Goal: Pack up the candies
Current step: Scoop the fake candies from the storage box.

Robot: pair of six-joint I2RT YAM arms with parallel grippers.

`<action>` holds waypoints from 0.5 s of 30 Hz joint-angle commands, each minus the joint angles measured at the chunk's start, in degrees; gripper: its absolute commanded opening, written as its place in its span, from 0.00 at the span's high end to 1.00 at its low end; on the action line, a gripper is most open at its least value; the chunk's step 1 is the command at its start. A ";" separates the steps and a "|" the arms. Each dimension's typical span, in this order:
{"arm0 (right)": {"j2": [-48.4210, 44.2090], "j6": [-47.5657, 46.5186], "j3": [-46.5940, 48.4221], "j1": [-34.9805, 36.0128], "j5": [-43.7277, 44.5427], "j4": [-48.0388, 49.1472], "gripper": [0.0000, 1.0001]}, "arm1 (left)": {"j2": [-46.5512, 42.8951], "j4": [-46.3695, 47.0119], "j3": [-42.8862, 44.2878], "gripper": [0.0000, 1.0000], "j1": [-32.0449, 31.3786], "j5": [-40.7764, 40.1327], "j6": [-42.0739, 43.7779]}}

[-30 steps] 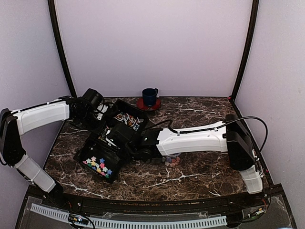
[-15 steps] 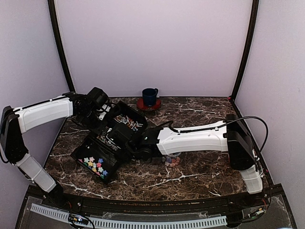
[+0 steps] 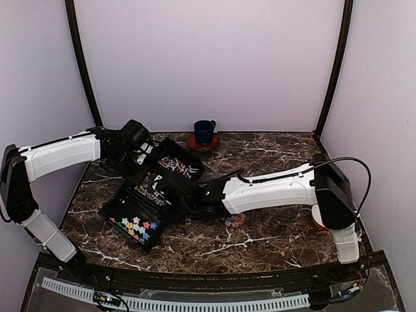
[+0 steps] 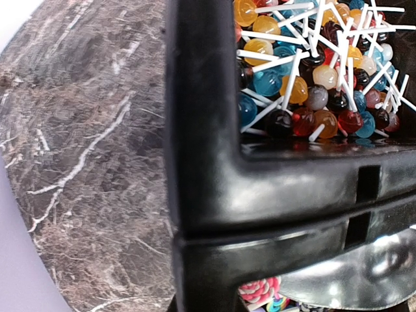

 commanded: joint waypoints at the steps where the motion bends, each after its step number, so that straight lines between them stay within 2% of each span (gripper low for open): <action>1: -1.44 -3.12 -7.46 -0.71 -7.03 -1.17 1.00 | -5.31 9.22 0.72 1.00 -2.05 10.15 -0.46; 3: -2.38 -5.81 -9.46 -0.34 -4.67 -0.54 1.00 | -5.54 9.86 -0.05 1.00 -1.47 11.45 -0.61; 7: 0.17 -7.82 -5.33 0.11 2.07 -8.73 1.00 | -4.35 7.11 0.91 1.00 -1.42 5.10 -0.38; 10: -0.62 -7.11 -5.35 -0.06 -2.34 -8.51 1.00 | -4.69 8.20 0.12 1.00 -1.42 6.35 -0.18; 15: -4.61 -5.38 -7.80 -0.21 -9.04 -5.61 1.00 | -4.56 7.93 -0.64 1.00 -1.41 3.55 -0.37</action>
